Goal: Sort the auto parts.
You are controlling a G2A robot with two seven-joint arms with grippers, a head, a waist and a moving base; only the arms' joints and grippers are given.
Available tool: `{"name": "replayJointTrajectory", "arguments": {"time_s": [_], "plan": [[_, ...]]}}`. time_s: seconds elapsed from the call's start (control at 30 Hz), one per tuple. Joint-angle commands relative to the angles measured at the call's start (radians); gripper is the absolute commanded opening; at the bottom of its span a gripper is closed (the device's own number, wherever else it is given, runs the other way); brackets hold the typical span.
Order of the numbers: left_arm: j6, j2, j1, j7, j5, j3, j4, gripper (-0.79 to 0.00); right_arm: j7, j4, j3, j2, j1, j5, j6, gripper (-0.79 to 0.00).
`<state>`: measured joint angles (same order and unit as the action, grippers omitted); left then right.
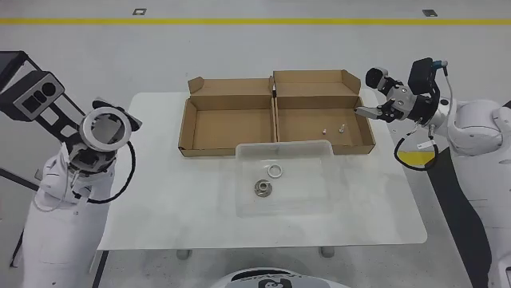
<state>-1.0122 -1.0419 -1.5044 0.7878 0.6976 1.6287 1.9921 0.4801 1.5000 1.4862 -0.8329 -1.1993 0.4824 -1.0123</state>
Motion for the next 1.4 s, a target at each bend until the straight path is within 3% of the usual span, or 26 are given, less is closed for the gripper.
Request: {"name": "replayJointTrajectory", "arguments": {"time_s": [0.0,0.47,0.73,1.07,1.37], "plan": [[0.004,0.000,-0.001,-0.002,0.021,-0.001,-0.003,-0.785,0.000,0.000,0.000,0.000,0.000,0.000,0.000,0.000],[0.011,-0.001,-0.004,-0.011,0.050,-0.004,-0.004,-0.785,0.000,0.000,0.000,0.000,0.000,0.000,0.000,0.000],[0.133,-0.002,0.030,0.002,-0.179,-0.018,-0.003,-0.785,0.000,0.000,0.000,0.000,0.000,0.000,0.000,0.000],[0.221,-0.010,0.166,0.022,-0.398,-0.150,-0.060,-0.785,0.000,0.000,0.000,0.000,0.000,0.000,0.000,0.000],[0.336,-0.031,0.406,0.011,-0.600,-0.326,-0.220,-0.785,0.000,0.000,0.000,0.000,0.000,0.000,0.000,0.000]]}}
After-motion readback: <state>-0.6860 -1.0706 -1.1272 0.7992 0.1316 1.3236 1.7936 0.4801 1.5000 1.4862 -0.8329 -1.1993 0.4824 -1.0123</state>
